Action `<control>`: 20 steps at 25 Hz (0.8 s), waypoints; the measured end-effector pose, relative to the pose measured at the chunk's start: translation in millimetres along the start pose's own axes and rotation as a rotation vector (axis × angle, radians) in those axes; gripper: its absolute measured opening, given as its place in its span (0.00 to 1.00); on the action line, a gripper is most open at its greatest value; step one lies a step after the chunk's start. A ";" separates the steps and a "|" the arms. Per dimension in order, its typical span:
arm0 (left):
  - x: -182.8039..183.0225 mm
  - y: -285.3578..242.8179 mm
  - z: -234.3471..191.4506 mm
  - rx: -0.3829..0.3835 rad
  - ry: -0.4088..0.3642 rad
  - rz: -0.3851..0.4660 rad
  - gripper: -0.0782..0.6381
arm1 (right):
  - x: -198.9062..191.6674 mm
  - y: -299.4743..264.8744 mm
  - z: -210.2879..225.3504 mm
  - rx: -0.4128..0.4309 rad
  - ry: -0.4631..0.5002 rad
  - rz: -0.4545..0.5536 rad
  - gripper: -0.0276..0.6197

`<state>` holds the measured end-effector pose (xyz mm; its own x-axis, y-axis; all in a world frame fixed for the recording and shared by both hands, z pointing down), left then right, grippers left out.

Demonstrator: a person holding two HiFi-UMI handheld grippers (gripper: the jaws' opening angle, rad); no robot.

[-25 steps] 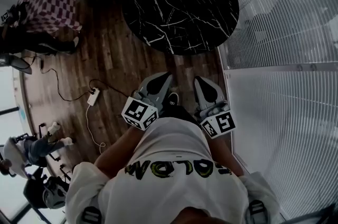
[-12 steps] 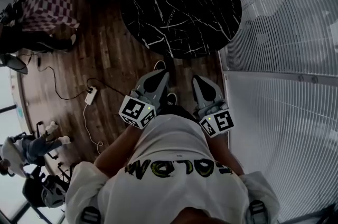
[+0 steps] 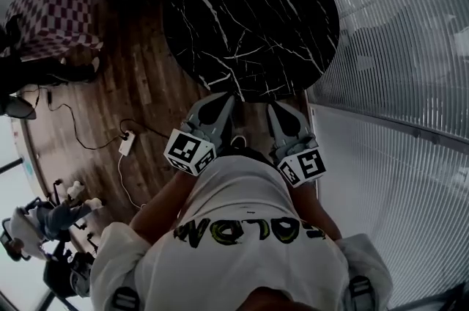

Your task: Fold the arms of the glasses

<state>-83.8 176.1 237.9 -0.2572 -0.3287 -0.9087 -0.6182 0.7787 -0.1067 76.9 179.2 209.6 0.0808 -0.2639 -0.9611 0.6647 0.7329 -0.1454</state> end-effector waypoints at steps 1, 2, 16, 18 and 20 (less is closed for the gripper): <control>4.4 -4.3 -8.5 -0.006 0.000 -0.004 0.11 | 2.5 -9.6 1.7 -0.004 0.003 -0.003 0.05; 8.8 -8.1 -16.7 -0.012 0.000 -0.006 0.11 | 4.9 -18.7 3.0 -0.009 0.006 -0.005 0.05; 35.0 -49.9 -75.1 -0.083 -0.001 -0.049 0.11 | 13.9 -82.3 27.4 -0.097 0.013 -0.015 0.05; 34.4 -55.5 -77.3 -0.079 0.002 -0.056 0.11 | 13.4 -84.9 32.7 -0.099 0.009 -0.021 0.05; 33.3 -61.7 -79.7 -0.068 0.002 -0.065 0.11 | 11.4 -87.3 39.8 -0.101 0.004 -0.034 0.05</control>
<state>-113.4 74.5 246.4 -0.2162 -0.3783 -0.9001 -0.6829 0.7174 -0.1375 49.4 87.2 220.6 0.0564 -0.2871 -0.9562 0.5886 0.7832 -0.2005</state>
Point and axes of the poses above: the fingertips, and each gripper's own axes: y backward along the fingers, z to its right, x out of its top, the point moved 6 cm from there along y, backward along the fingers, and after that the axes turned 5 degrees about z, right-handed, at the moved point
